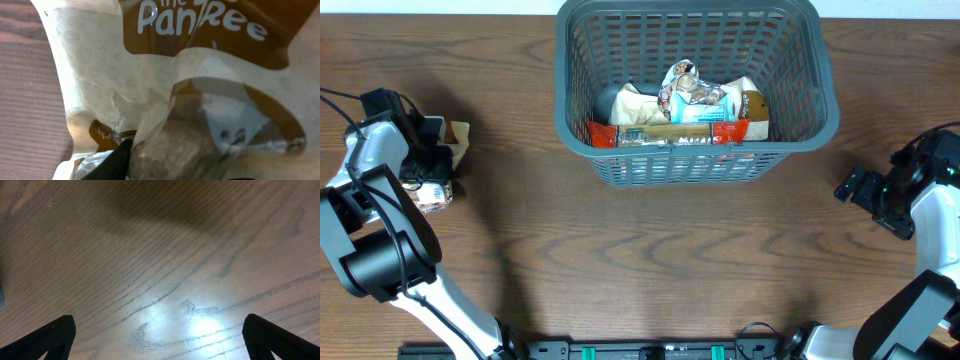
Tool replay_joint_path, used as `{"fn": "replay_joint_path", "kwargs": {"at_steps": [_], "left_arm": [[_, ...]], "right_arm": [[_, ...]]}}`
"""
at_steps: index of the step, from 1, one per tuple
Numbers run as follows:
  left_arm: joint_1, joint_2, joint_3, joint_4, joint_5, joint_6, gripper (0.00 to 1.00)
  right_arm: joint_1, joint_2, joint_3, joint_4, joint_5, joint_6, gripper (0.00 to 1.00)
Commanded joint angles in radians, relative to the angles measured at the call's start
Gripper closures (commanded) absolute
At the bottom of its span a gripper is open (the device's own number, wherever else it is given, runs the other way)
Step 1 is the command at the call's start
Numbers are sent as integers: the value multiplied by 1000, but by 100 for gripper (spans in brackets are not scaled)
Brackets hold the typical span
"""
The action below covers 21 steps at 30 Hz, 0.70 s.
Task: Pack container
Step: 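Move the left gripper to the PaperTree bag and grasp it, then lift the PaperTree bag and carry it over the basket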
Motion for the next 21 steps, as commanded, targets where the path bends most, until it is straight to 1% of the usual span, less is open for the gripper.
{"fn": "replay_joint_path", "kwargs": {"at_steps": [1, 7, 16, 19, 20, 21], "left_arm": [[-6, 46, -6, -21, -7, -56, 68], [-49, -17, 6, -37, -4, -82, 69], [-168, -282, 38, -36, -5, -103, 68], [-207, -381, 67, -34, -5, -154, 81], [-217, -406, 79, -34, -5, -171, 81], [-231, -433, 94, -34, -5, -184, 86]], "right_arm": [[5, -5, -2, -4, -7, -14, 1], [5, -5, -2, -3, -7, -14, 1], [5, -5, -2, -3, -8, -14, 1], [5, -5, -2, -2, -8, -14, 1], [5, -5, -2, -1, -8, -14, 1], [5, -5, -2, 0, -8, -14, 1]]}}
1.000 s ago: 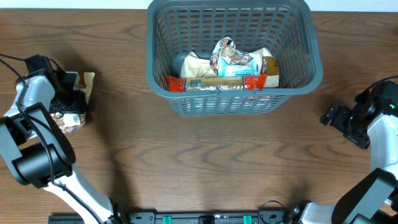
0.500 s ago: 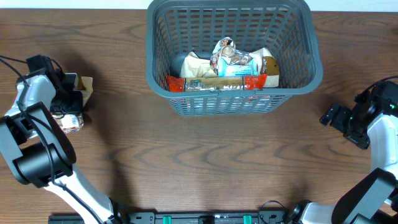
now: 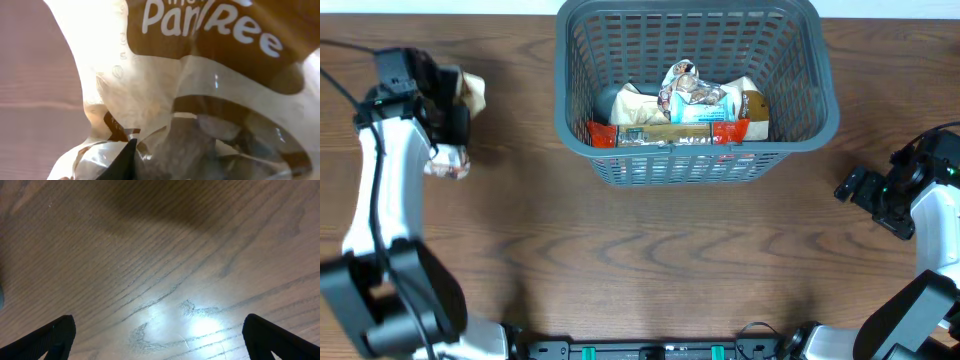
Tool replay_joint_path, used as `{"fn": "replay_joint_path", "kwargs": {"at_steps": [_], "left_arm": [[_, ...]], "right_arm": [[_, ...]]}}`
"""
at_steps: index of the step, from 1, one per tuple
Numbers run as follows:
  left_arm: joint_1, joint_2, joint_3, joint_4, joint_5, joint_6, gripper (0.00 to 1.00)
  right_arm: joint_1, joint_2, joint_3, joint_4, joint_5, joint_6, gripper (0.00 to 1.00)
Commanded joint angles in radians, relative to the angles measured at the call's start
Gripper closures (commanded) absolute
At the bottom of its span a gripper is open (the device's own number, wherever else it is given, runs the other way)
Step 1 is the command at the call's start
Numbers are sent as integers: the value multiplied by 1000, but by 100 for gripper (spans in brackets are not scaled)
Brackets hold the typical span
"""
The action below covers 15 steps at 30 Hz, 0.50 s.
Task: Pack container
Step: 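Lift the PaperTree bag and carry it over the basket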
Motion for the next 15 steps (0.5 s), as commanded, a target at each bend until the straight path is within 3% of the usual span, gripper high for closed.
{"fn": "replay_joint_path", "kwargs": {"at_steps": [1, 9, 15], "left_arm": [[-42, -105, 69, 0, -4, -65, 88], [-234, -182, 264, -17, -4, -58, 89], [-420, -181, 386, -18, -5, 73, 89]], "right_arm": [[5, -5, -2, 0, -8, -13, 1], [5, -5, -2, 1, -8, -13, 1], [5, -5, -2, 0, -8, -13, 1]]}}
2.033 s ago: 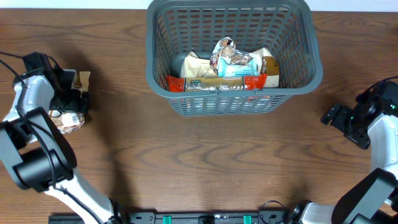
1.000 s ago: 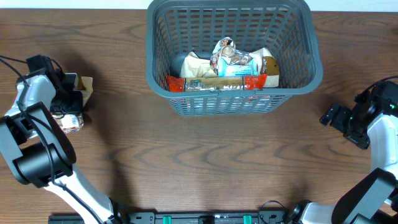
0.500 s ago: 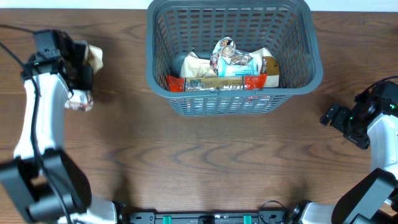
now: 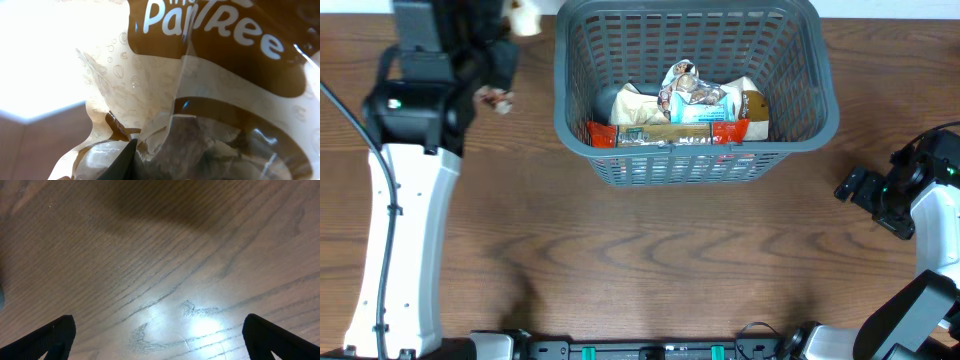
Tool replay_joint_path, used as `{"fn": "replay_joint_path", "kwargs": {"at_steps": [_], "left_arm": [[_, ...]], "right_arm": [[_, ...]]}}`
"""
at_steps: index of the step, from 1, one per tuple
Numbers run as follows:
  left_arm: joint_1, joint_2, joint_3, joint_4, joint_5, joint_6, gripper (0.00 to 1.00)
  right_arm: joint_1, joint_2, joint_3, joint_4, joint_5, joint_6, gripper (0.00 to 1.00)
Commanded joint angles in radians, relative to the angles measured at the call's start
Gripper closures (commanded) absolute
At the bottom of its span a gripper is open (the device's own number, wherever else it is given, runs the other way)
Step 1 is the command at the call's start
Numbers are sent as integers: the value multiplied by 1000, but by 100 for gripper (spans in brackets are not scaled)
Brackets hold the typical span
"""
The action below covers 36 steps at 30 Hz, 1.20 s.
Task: Pack container
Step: 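Lift the PaperTree bag and carry it over the basket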
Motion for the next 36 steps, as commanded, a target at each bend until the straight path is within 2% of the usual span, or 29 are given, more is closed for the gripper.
{"fn": "replay_joint_path", "kwargs": {"at_steps": [1, 4, 9, 14, 21, 26, 36], "left_arm": [[-93, -10, 64, -2, -5, 109, 89], [-177, -10, 87, 10, -5, 209, 90], [-266, 6, 99, 82, -5, 273, 90], [-311, 82, 180, 88, -4, 278, 94], [-367, 254, 330, 87, -4, 285, 94], [-396, 348, 363, 87, -4, 285, 94], [-412, 427, 362, -74, 56, 297, 94]], "right_arm": [[5, -5, -2, 0, -8, -13, 1], [5, -5, -2, 0, -12, -13, 1], [5, -5, -2, 6, -24, -13, 1], [5, -5, -2, 6, -24, -13, 1], [5, -5, -2, 5, -24, -12, 1], [5, -5, -2, 3, -24, -10, 1], [5, -5, -2, 5, -24, -10, 1]]}}
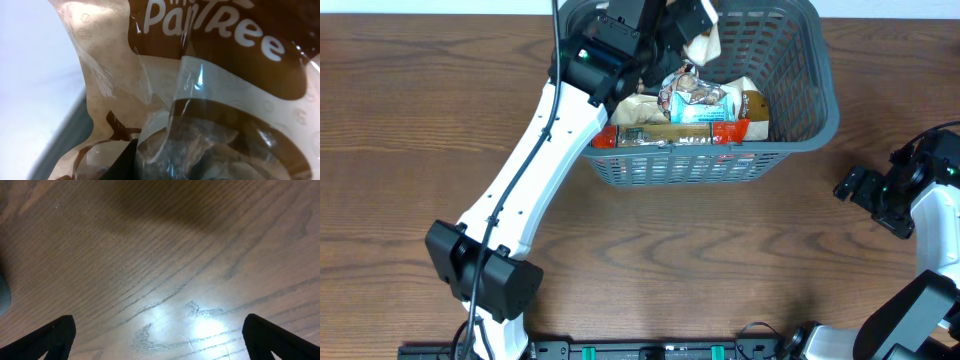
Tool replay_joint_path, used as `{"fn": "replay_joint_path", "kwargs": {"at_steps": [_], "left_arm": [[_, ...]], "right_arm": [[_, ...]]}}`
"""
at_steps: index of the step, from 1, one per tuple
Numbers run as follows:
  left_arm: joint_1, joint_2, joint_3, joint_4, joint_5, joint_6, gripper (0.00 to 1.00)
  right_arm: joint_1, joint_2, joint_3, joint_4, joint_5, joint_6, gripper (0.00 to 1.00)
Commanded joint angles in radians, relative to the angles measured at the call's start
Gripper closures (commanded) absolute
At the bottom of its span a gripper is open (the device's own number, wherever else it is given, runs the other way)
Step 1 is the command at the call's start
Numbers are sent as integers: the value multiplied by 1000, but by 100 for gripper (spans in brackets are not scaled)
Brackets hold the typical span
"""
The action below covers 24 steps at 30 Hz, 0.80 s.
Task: Pack container
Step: 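Lift the PaperTree bag and carry it over the basket, then release the PaperTree bag into the basket and withdraw left gripper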
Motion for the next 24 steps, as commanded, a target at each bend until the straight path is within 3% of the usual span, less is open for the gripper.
{"fn": "replay_joint_path", "kwargs": {"at_steps": [1, 10, 24], "left_arm": [[-1, 3, 28, -58, 45, 24, 94], [1, 4, -8, -292, 63, 90, 94], [48, 67, -64, -230, 63, 131, 94]], "right_arm": [[5, -5, -2, 2, -5, -10, 1], [5, -5, -2, 3, -12, -10, 1], [5, -5, -2, -1, -38, -10, 1]]}}
